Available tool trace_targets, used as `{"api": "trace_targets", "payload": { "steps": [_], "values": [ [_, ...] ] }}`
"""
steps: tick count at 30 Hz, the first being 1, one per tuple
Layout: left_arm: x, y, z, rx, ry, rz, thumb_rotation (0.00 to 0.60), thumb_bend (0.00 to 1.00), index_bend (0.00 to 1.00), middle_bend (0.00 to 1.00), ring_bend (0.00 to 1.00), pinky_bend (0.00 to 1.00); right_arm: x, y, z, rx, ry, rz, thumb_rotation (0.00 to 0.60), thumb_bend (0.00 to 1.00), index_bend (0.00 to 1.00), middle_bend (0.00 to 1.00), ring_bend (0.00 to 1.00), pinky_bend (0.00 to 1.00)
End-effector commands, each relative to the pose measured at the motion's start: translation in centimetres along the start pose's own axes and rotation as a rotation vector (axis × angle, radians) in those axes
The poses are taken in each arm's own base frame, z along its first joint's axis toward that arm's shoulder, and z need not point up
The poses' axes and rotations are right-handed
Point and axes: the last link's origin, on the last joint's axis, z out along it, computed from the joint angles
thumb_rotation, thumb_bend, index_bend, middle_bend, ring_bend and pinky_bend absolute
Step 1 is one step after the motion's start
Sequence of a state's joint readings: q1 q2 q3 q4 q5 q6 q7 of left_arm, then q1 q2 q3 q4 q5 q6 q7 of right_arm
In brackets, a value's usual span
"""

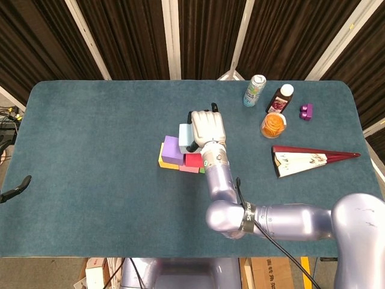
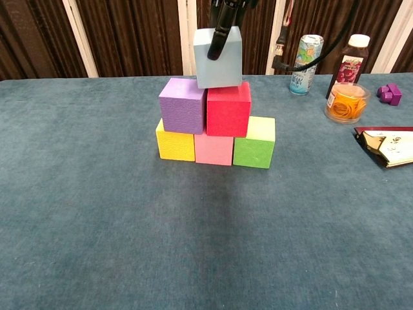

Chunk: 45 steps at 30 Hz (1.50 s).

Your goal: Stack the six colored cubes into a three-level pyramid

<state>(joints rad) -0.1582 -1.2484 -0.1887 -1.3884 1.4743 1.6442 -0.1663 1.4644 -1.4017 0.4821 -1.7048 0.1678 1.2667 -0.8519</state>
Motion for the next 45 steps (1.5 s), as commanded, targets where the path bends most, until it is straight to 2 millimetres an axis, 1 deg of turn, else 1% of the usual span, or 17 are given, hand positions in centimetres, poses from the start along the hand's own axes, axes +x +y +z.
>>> {"api": "trace_targets", "payload": {
  "steps": [1,8,15,25,36,45],
  "values": [
    [0.0,0.0,0.0,0.001,-0.001,0.002,0.600,0.27,0.13,0.07,0.00,0.00,0.2,-0.2,-0.3,-0.015,0.007,0.010,0.600,0.16,0.47,0.46,0.28,0.00],
    [-0.1,-0.1,0.0,0.011,-0.010,0.004,0.600,0.27,0.13,0.07,0.00,0.00,0.6,-0.9,-0.8,-0.059,0.013,0.042,0.600,0.16,0.47,0.46,0.28,0.00],
    [0.0,-0.2,0.0,0.013,-0.016,0.000,0.600,0.27,0.13,0.07,0.00,0.00,-0.1,-1.4,-1.0,-0.057,0.014,0.061,0.600,0.16,0.47,0.46,0.28,0.00],
    [0.1,-0.3,0.0,0.020,-0.016,-0.007,0.600,0.27,0.13,0.07,0.00,0.00,-0.7,-1.1,-0.8,-0.042,0.005,0.071,0.600,0.16,0.47,0.46,0.28,0.00],
    [0.1,-0.3,0.0,0.028,-0.017,-0.007,0.600,0.27,0.12,0.07,0.00,0.00,-1.0,-1.1,-1.1,-0.016,-0.012,0.084,0.600,0.16,0.47,0.45,0.28,0.00],
    [0.0,-0.2,0.0,0.034,-0.023,-0.003,0.600,0.27,0.12,0.07,0.00,0.00,-1.2,-1.1,-1.0,-0.014,-0.009,0.079,0.600,0.16,0.47,0.43,0.28,0.00]
  ]
}}
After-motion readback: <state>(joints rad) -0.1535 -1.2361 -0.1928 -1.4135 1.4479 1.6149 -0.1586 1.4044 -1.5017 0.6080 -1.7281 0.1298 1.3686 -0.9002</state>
